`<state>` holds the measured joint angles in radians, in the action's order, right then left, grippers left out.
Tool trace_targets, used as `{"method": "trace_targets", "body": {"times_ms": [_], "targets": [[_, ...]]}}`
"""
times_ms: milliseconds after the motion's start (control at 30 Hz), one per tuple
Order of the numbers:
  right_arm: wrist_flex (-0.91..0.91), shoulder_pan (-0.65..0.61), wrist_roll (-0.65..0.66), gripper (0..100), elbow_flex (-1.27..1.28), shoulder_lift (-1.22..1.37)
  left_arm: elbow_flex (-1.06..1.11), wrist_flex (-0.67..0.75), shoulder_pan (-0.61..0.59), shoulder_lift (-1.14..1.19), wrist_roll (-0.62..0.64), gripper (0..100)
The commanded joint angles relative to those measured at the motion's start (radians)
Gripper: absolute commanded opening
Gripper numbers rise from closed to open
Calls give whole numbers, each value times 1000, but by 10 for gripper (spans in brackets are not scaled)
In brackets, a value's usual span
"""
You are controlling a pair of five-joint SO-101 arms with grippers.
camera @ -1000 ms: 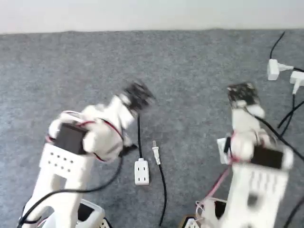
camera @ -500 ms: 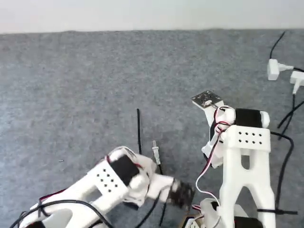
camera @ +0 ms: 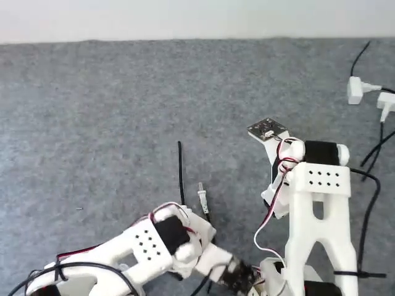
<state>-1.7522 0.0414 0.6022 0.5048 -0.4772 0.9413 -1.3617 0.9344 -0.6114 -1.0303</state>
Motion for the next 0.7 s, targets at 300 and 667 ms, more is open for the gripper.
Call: {"method": "trace_targets", "body": {"times_ms": [300,667], "targets": [[-21,-8,6,255,-12,1,-74,365,-462,-8,434,289],[-19,-8,5,255,-14,1,-217,428,-755,-9,824,289]]}}
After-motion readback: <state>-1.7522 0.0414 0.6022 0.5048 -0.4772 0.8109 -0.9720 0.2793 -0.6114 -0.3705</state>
